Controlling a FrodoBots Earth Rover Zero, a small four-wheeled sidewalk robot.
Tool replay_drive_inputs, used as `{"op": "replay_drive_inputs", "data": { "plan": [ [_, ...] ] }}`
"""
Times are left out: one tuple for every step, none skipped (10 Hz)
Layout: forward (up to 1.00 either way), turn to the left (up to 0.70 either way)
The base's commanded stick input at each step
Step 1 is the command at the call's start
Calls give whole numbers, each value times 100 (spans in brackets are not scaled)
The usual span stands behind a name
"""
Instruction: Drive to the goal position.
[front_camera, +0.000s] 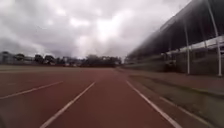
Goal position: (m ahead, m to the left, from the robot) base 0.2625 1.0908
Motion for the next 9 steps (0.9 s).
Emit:
{"op": "replay_drive_inputs", "data": {
  "plan": [
    [70, 0],
    [70, 0],
    [70, 0],
    [70, 0],
    [70, 0],
    [70, 0],
    [70, 0],
    [70, 0],
    [70, 0]
  ]
}}
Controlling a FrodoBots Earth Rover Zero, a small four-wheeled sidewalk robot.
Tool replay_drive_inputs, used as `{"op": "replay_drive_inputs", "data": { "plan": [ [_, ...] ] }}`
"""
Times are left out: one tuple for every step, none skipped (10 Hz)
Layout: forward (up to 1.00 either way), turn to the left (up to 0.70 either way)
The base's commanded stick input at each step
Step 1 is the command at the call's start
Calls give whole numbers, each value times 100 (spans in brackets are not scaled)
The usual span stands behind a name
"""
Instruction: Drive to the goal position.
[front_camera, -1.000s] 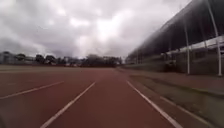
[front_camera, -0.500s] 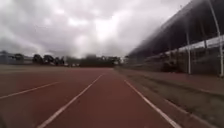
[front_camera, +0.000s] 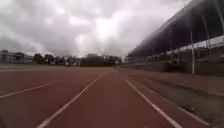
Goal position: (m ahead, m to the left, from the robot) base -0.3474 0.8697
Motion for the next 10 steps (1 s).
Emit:
{"op": "replay_drive_inputs", "data": {
  "plan": [
    [70, 0],
    [70, 0],
    [70, 0],
    [70, 0],
    [70, 0],
    [70, 0],
    [70, 0],
    [70, 0],
    [70, 0],
    [70, 0]
  ]
}}
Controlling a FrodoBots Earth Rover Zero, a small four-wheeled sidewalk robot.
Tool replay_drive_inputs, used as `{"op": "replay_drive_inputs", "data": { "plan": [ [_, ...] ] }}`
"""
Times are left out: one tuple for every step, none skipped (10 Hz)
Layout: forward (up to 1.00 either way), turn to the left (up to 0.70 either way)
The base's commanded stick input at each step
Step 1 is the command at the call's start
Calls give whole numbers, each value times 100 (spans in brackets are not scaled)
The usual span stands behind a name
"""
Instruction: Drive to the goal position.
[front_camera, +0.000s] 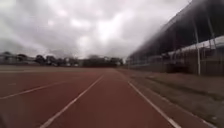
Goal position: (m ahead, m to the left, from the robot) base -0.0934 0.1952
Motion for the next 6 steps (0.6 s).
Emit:
{"op": "replay_drive_inputs", "data": {
  "plan": [
    [70, 0],
    [70, 0],
    [70, 0],
    [70, 0],
    [70, 0],
    [68, 0]
  ]
}}
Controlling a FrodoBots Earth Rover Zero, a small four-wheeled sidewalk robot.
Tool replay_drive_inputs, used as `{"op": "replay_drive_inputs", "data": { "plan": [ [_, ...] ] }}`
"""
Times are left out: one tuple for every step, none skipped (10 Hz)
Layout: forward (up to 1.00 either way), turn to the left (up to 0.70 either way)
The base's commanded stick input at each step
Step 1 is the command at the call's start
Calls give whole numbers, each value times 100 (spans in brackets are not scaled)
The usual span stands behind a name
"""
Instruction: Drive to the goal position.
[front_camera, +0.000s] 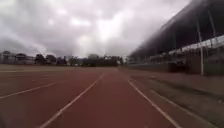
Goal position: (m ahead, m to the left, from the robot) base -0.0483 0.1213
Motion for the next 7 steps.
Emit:
{"op": "replay_drive_inputs", "data": {
  "plan": [
    [58, 0],
    [45, 0],
    [20, 0],
    [0, 0],
    [0, 0],
    [0, 0],
    [0, 0]
  ]
}}
